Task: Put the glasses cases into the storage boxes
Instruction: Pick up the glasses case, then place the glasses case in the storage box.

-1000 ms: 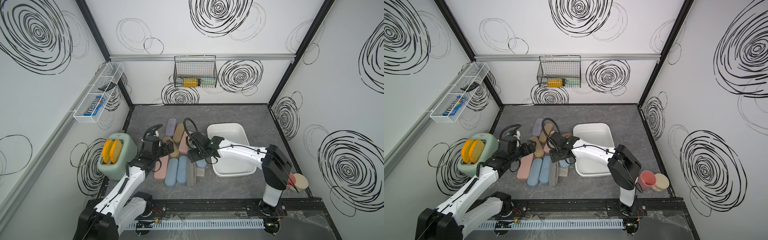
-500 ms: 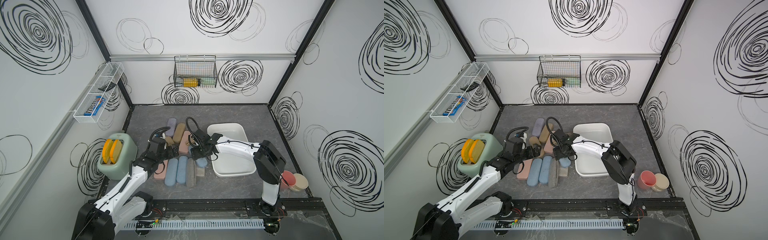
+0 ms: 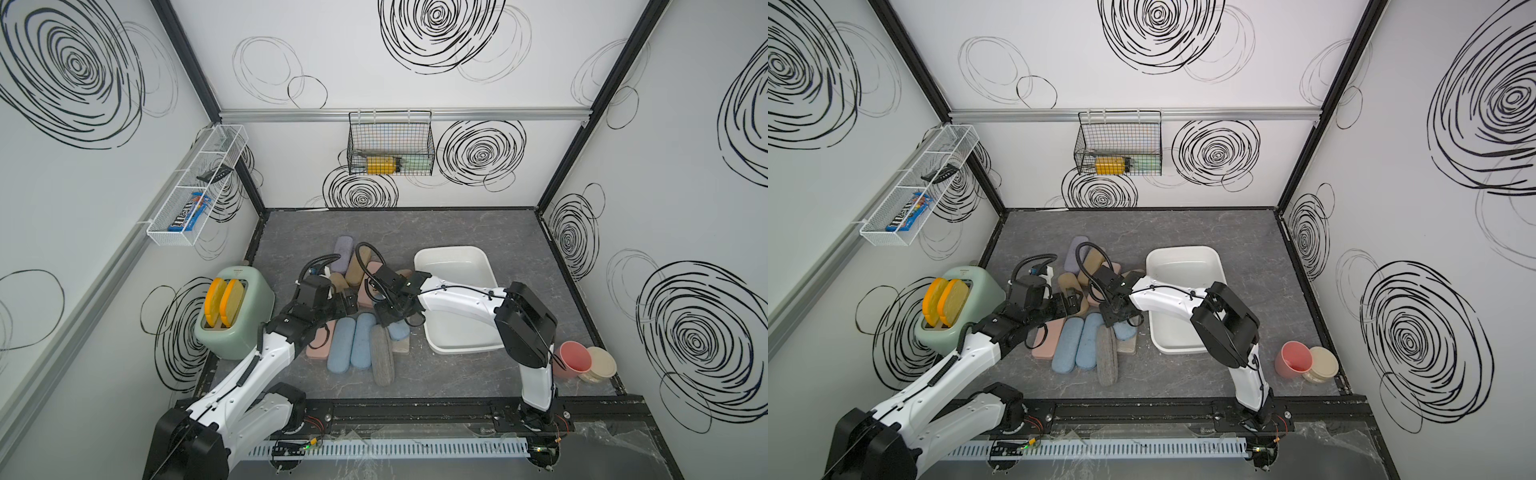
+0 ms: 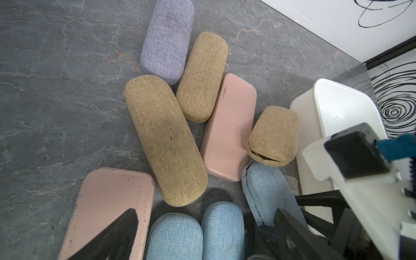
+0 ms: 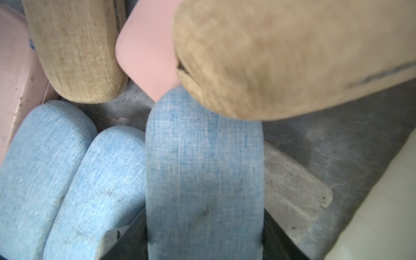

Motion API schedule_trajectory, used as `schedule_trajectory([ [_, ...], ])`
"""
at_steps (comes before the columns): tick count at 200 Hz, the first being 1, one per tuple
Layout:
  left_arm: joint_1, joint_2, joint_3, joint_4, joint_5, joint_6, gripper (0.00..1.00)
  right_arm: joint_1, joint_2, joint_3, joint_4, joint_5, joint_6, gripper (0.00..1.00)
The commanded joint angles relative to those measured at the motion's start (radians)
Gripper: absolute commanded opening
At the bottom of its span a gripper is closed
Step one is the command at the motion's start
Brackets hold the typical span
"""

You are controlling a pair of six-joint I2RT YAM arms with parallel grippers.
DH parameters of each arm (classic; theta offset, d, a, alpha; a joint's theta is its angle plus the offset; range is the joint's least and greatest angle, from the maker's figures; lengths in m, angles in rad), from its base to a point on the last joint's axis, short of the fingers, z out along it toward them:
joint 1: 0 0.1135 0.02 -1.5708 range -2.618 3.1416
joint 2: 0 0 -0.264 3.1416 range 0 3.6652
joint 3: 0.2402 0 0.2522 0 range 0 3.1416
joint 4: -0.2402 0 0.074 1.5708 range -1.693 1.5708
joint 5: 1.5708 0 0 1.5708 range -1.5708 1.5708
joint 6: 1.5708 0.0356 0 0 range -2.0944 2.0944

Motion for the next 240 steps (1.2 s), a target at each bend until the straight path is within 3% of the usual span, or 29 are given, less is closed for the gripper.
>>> schedule_trajectory([
  [1,-0.007,-0.012,0.008,0.001,-0.017,-0.003,0.99,0.018,-0.003,0.037,-0.056,0.034,0.013,0.53],
  [77,-0.022,-0.006,0.008,-0.004,-0.026,-0.007,0.99,-0.007,-0.271,0.009,-0.060,0.077,0.014,0.49],
  [104,-0.022,0.003,0.008,-0.004,-0.023,-0.011,0.99,-0.134,-0.392,-0.055,-0.034,0.072,0.016,0.48],
  [135,-0.023,0.010,0.007,-0.002,-0.022,-0.013,0.98,-0.321,-0.500,-0.238,0.132,0.024,-0.015,0.48],
  [185,-0.022,-0.006,-0.001,-0.004,-0.049,-0.020,0.99,-0.532,-0.394,-0.306,0.160,-0.152,-0.012,0.48],
  [240,-0.024,-0.006,0.001,0.000,-0.025,-0.015,1.00,-0.535,-0.252,-0.285,0.211,-0.178,-0.038,0.47],
])
